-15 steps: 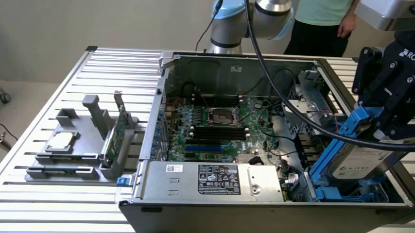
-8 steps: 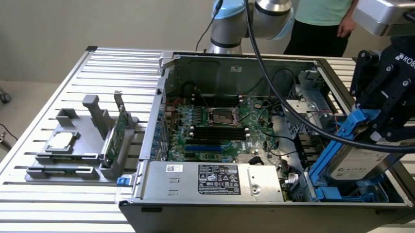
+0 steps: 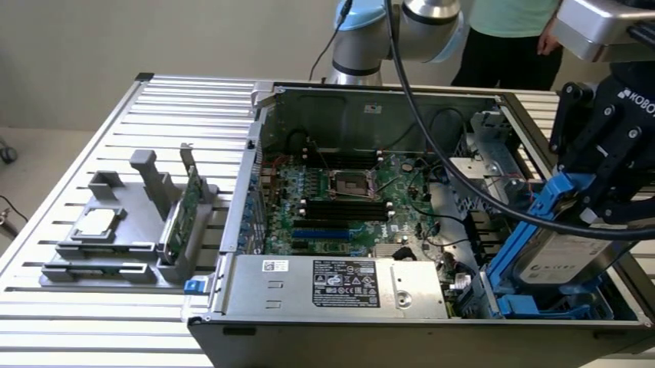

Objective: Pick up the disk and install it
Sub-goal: 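Pick up the disk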

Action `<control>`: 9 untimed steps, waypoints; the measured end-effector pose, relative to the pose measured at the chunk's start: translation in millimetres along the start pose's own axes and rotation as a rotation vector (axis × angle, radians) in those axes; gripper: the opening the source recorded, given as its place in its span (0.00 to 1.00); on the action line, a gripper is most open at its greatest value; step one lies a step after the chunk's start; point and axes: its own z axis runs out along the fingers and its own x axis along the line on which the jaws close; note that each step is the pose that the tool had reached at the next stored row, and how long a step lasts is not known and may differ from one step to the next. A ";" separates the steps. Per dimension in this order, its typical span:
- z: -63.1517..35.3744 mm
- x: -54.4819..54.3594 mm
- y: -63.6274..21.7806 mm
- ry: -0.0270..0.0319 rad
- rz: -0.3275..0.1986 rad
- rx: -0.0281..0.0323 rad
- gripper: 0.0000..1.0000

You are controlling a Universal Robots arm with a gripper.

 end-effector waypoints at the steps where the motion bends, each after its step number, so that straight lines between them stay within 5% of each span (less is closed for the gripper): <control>1: 0.7 -0.1 -0.1 0.0001 0.001 -0.0001 0.32; 9: 6.9 -0.4 -0.3 -0.0001 0.009 -0.0008 0.32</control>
